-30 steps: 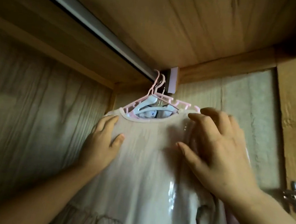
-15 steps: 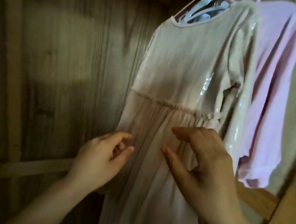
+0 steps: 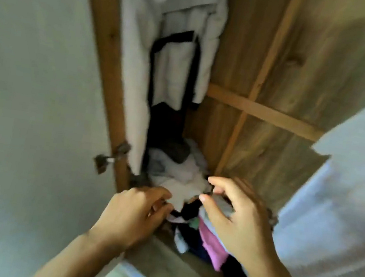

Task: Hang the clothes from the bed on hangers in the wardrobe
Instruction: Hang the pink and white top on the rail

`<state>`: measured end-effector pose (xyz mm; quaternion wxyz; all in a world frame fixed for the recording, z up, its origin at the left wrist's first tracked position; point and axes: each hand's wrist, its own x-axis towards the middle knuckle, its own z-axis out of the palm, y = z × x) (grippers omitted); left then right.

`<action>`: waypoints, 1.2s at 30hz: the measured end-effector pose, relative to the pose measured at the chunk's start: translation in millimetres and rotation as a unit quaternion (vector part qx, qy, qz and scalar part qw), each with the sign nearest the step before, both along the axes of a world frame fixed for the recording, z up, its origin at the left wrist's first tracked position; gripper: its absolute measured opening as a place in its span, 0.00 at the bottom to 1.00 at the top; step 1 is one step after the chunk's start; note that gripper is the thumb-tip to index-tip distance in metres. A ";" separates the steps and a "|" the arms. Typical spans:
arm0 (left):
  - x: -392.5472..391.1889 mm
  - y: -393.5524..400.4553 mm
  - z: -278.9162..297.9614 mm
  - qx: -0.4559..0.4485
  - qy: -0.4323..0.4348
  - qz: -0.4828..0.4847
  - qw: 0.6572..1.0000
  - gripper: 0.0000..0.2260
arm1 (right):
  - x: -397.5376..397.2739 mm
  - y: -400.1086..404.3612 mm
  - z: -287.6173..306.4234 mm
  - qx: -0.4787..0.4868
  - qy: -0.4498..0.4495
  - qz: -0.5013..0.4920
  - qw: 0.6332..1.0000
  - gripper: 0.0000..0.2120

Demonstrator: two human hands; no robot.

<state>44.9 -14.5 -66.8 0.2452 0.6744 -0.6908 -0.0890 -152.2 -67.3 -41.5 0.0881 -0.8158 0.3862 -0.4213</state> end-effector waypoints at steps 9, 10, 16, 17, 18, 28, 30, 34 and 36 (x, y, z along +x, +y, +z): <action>106.9 218.4 -37.6 0.084 0.012 0.296 0.951 0.20 | 167.5 107.9 -35.3 0.080 0.052 0.322 0.942 0.14; 115.7 242.8 -41.3 0.094 0.020 0.332 0.938 0.18 | 186.2 122.3 -38.9 0.080 0.062 0.353 0.930 0.14; 151.3 395.1 -55.0 0.105 0.059 0.518 0.847 0.21 | 298.7 235.3 -56.1 0.060 0.116 0.538 0.833 0.14; 155.6 424.8 -57.0 0.104 0.062 0.552 0.825 0.20 | 319.2 262.1 -59.0 0.055 0.123 0.569 0.811 0.14; 158.6 449.3 -58.9 0.101 0.068 0.581 0.805 0.19 | 335.8 285.5 -62.3 0.049 0.130 0.594 0.793 0.14; 183.7 635.5 -77.6 0.071 0.125 0.756 0.638 0.14 | 456.7 474.3 -94.2 0.043 0.203 0.751 0.627 0.13; 188.4 654.8 -81.8 0.062 0.131 0.769 0.623 0.15 | 471.8 499.3 -100.5 0.044 0.205 0.762 0.613 0.16; 191.9 685.6 -88.8 0.034 0.136 0.801 0.582 0.14 | 493.6 545.2 -111.6 0.047 0.187 0.776 0.600 0.16; 194.8 696.5 -90.4 0.023 0.143 0.814 0.563 0.13 | 504.6 565.2 -116.4 0.054 0.188 0.775 0.600 0.16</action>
